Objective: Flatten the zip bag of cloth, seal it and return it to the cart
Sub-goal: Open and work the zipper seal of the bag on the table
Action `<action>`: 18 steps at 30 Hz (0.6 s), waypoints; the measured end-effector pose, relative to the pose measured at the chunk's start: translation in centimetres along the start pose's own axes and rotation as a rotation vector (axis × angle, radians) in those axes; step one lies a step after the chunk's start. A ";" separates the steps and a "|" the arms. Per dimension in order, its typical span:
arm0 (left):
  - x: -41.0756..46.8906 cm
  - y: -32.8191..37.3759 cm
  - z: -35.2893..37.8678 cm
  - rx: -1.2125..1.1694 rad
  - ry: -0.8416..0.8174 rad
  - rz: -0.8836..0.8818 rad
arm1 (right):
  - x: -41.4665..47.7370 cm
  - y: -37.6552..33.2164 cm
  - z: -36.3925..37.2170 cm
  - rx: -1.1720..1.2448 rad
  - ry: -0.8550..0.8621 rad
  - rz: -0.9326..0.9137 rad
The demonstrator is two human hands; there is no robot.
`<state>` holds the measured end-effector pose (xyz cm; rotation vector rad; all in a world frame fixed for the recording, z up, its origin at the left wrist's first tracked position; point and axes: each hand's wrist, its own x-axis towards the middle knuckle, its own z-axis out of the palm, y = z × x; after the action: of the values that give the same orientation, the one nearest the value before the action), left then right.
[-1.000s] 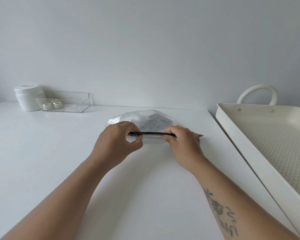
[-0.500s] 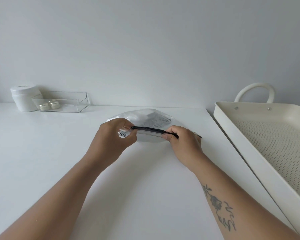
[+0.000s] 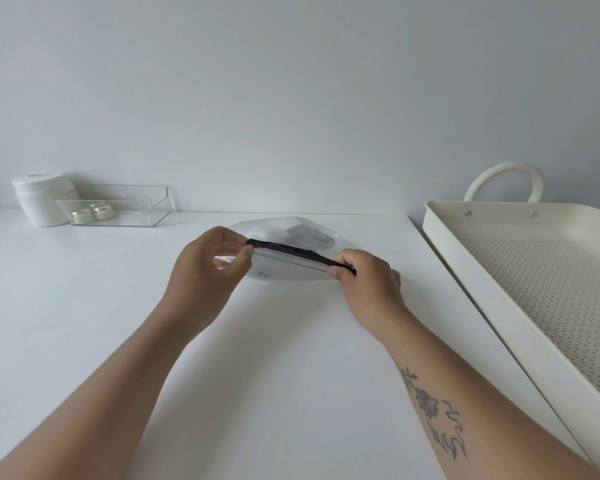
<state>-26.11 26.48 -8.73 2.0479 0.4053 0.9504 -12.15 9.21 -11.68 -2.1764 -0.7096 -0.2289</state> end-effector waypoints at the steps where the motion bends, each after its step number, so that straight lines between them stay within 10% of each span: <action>1: -0.1 0.1 0.2 0.027 0.003 0.026 | 0.0 -0.2 0.0 0.020 0.003 -0.017; 10: -0.6 1.2 0.8 0.632 -0.044 0.415 | -0.9 -1.6 0.6 0.099 -0.054 -0.234; 18: -0.7 0.7 1.7 0.705 -0.134 0.327 | -1.1 -1.9 0.9 -0.004 -0.052 -0.338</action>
<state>-25.38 24.74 -9.17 2.8699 0.3709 0.9309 -14.17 10.42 -11.48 -2.0622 -1.1069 -0.3492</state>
